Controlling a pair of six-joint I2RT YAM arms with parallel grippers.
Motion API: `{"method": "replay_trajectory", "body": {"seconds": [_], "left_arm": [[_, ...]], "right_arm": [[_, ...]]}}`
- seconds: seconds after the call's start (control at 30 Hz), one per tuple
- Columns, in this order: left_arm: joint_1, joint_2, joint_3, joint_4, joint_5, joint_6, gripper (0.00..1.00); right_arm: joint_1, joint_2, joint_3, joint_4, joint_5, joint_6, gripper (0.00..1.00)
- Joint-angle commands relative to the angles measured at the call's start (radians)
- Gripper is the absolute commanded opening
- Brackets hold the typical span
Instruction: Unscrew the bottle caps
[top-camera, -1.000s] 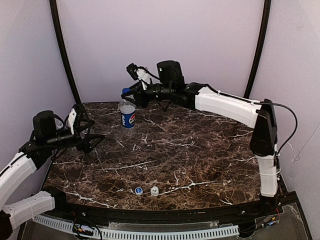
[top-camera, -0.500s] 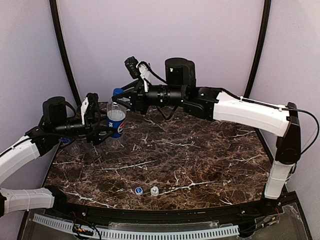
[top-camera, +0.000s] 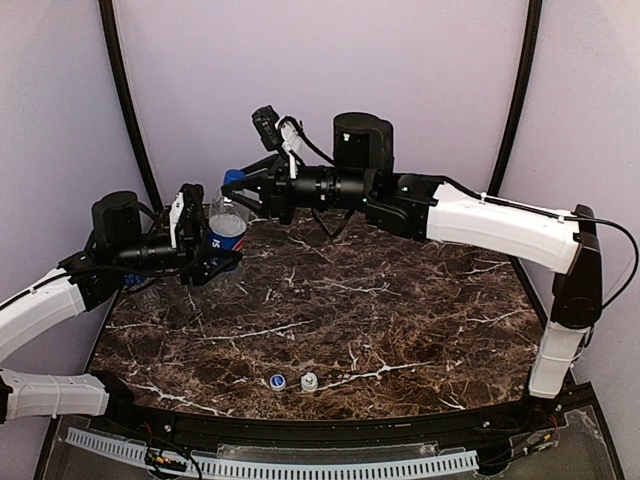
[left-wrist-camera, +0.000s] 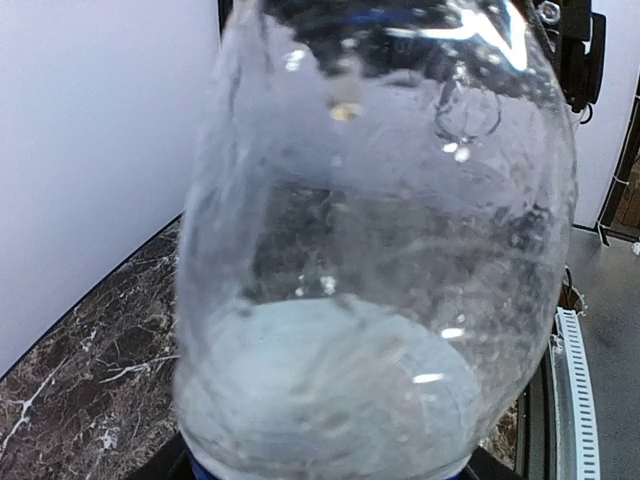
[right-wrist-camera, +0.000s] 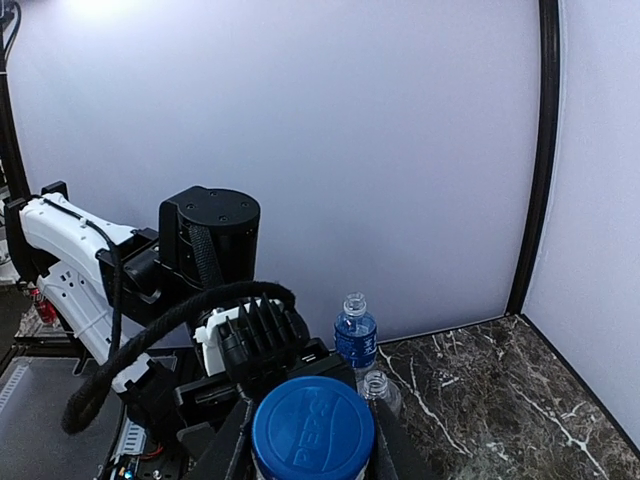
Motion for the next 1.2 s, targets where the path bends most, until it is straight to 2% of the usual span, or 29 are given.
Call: {"method": "replay_trajectory", "body": {"seconds": [0.0,0.03,0.1,0.2,0.3,0.37,0.43,0.53,0.73,0.83,0.93,1.1,1.17], "left_arm": [[-0.007,-0.005,0.009,0.047,0.012,-0.012,0.6],[-0.007,-0.007,0.007,0.047,0.009,-0.011,0.57],[-0.006,-0.011,0.001,0.046,-0.014,-0.01,0.53],[-0.006,-0.016,-0.001,0.004,-0.107,0.052,0.5],[-0.006,-0.021,-0.002,-0.035,-0.263,0.188,0.46],[-0.007,-0.022,-0.005,-0.04,-0.378,0.265,0.43],[-0.015,-0.022,-0.005,-0.031,-0.469,0.328,0.41],[-0.047,-0.014,-0.001,-0.006,-0.577,0.4,0.4],[-0.1,0.012,0.0,0.032,-0.649,0.493,0.4],[-0.112,0.019,0.002,0.039,-0.653,0.503,0.4],[-0.116,0.024,0.004,0.039,-0.655,0.508,0.4],[-0.119,0.029,0.005,0.04,-0.663,0.511,0.4],[-0.12,0.031,0.004,0.042,-0.663,0.512,0.4]], "right_arm": [[0.002,-0.003,-0.003,0.042,-0.006,0.018,0.0],[0.001,-0.003,-0.002,0.039,-0.007,0.022,0.02],[-0.001,-0.008,0.0,0.019,-0.004,0.028,0.3],[-0.004,-0.039,-0.001,-0.031,0.038,0.042,0.59],[-0.007,-0.088,-0.001,-0.106,0.146,0.076,0.73],[-0.009,-0.101,0.016,-0.203,0.248,0.118,0.78],[-0.014,-0.1,0.044,-0.296,0.303,0.17,0.8],[-0.017,-0.082,0.104,-0.406,0.298,0.23,0.84],[-0.017,-0.026,0.204,-0.521,0.286,0.253,0.84],[-0.018,-0.007,0.219,-0.533,0.293,0.249,0.79],[-0.017,0.003,0.232,-0.534,0.279,0.245,0.7],[-0.017,0.024,0.248,-0.544,0.238,0.245,0.64],[-0.017,0.03,0.249,-0.548,0.235,0.245,0.58]]}}
